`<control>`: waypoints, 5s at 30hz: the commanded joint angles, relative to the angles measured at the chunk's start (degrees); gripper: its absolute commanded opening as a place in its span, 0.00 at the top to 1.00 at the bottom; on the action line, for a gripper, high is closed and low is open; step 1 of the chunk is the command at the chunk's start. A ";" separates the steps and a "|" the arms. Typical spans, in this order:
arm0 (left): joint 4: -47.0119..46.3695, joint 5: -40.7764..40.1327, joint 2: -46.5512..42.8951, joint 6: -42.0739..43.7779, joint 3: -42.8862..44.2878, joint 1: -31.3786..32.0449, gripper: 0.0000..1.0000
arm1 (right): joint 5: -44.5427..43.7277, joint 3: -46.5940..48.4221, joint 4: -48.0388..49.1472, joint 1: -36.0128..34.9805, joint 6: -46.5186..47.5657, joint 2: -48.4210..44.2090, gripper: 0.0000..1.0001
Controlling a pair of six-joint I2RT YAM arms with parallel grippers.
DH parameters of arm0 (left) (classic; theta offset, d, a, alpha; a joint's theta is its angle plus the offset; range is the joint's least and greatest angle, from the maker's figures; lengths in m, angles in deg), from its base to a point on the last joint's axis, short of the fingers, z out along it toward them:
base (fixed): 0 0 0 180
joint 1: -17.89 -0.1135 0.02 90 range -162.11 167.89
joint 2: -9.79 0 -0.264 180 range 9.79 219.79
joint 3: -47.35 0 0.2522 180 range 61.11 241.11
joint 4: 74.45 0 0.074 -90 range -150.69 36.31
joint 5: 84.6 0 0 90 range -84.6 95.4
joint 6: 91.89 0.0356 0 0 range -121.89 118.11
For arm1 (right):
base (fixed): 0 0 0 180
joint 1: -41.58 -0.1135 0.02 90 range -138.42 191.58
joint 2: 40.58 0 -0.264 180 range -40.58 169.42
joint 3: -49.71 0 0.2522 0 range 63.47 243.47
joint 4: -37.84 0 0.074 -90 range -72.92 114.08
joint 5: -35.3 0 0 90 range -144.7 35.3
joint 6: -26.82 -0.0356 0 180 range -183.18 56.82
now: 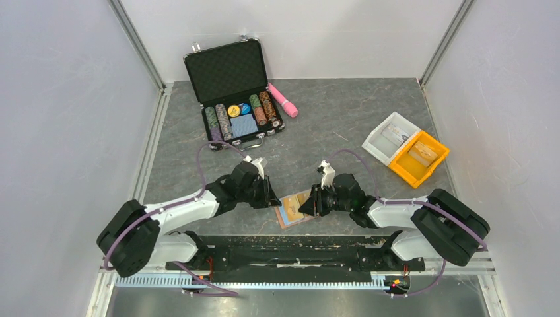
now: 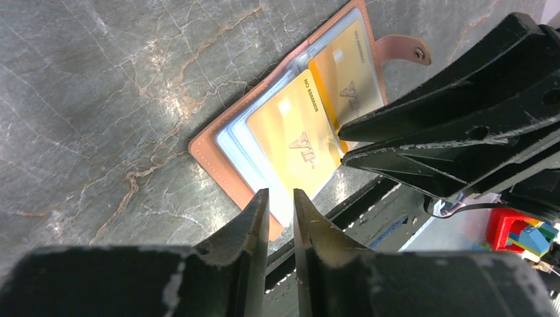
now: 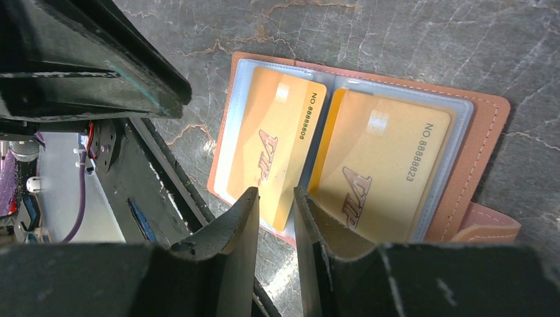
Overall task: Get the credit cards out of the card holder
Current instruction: Remove the credit card from the card holder.
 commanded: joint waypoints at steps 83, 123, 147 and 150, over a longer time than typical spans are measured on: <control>-12.81 -0.06 14.55 0.81 -5.97 0.02 0.92 | 4.00 -2.88 0.94 7.39 1.13 -3.18 1.00; 4.68 6.47 3.44 12.99 15.09 0.02 0.27 | 24.72 -0.05 -8.67 17.64 9.79 -18.69 1.00; -9.79 10.85 22.41 6.77 16.74 1.14 0.72 | -3.20 -3.24 -20.65 17.65 8.47 -18.77 0.63; -11.29 11.53 25.60 6.13 17.73 1.55 0.75 | -0.41 -5.86 -15.63 17.62 5.28 -18.05 0.63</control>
